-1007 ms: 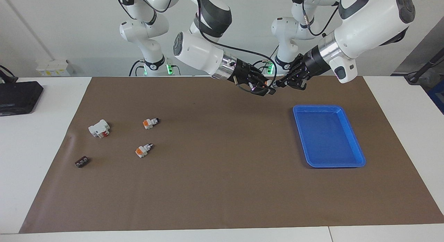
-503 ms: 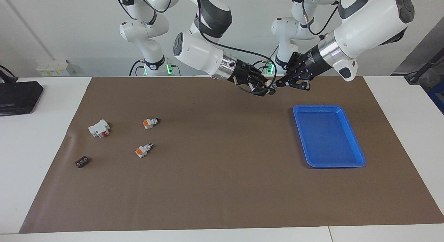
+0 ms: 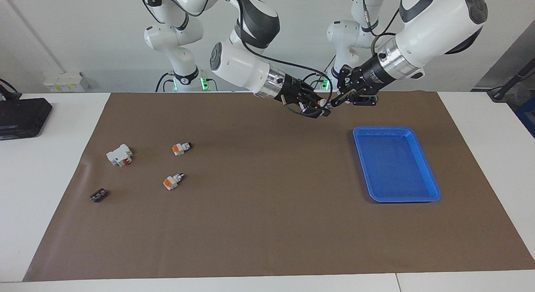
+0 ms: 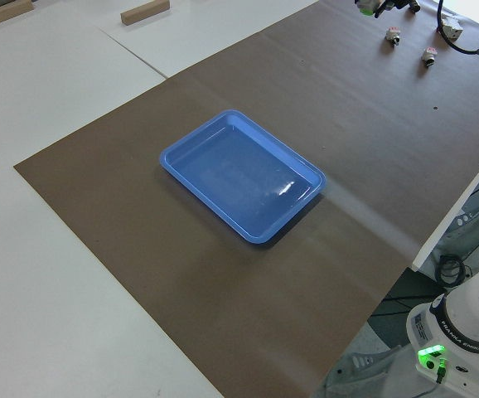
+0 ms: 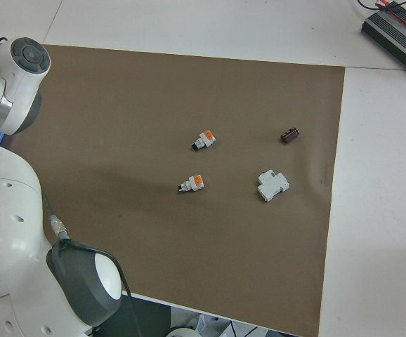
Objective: Turn and place switch with both arms
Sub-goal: 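Open the right gripper and pull it back while the left gripper holds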
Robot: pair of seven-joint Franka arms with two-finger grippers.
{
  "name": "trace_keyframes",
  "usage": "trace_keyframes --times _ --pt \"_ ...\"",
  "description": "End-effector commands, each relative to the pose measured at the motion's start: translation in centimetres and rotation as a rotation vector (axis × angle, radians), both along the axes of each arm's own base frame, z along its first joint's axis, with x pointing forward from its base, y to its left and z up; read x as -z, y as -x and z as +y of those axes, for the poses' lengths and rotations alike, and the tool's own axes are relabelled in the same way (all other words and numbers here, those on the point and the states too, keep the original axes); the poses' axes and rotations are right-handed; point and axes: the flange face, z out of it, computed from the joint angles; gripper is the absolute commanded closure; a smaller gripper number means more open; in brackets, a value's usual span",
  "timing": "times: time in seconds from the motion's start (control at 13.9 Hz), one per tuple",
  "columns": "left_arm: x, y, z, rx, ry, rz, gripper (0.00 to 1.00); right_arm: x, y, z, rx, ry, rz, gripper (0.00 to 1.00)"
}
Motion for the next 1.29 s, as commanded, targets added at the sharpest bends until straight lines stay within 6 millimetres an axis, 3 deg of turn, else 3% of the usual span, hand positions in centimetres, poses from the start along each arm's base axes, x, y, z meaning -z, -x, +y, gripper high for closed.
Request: trace_keyframes --times 0.0,0.36,0.72,0.79,0.86,0.93,1.22 --pt "2.2 0.1 1.4 -0.228 -0.062 0.087 1.0 -2.0 0.3 0.0 0.012 -0.034 -0.005 1.0" --pt "2.2 0.0 1.6 -0.258 -0.058 0.08 1.0 -2.0 0.3 0.0 0.012 -0.034 -0.005 1.0" --pt "2.7 -0.3 2.9 -0.263 -0.101 0.064 1.0 -2.2 0.4 0.0 0.018 -0.035 0.002 1.0" --pt "3.0 -0.3 3.0 -0.262 -0.112 0.061 1.0 -2.4 0.4 -0.1 0.028 -0.036 0.02 0.74" --pt "3.1 -0.1 3.1 -0.265 -0.113 0.06 1.0 -2.8 0.7 0.0 0.021 -0.025 0.005 0.05" --pt "3.3 0.0 3.3 -0.265 -0.112 0.058 1.0 -3.0 1.0 -0.1 0.014 -0.011 -0.011 0.0" --pt "5.2 0.9 4.2 -0.209 -0.16 0.018 1.0 -3.1 1.5 -0.4 0.0 0.008 -0.02 0.0"
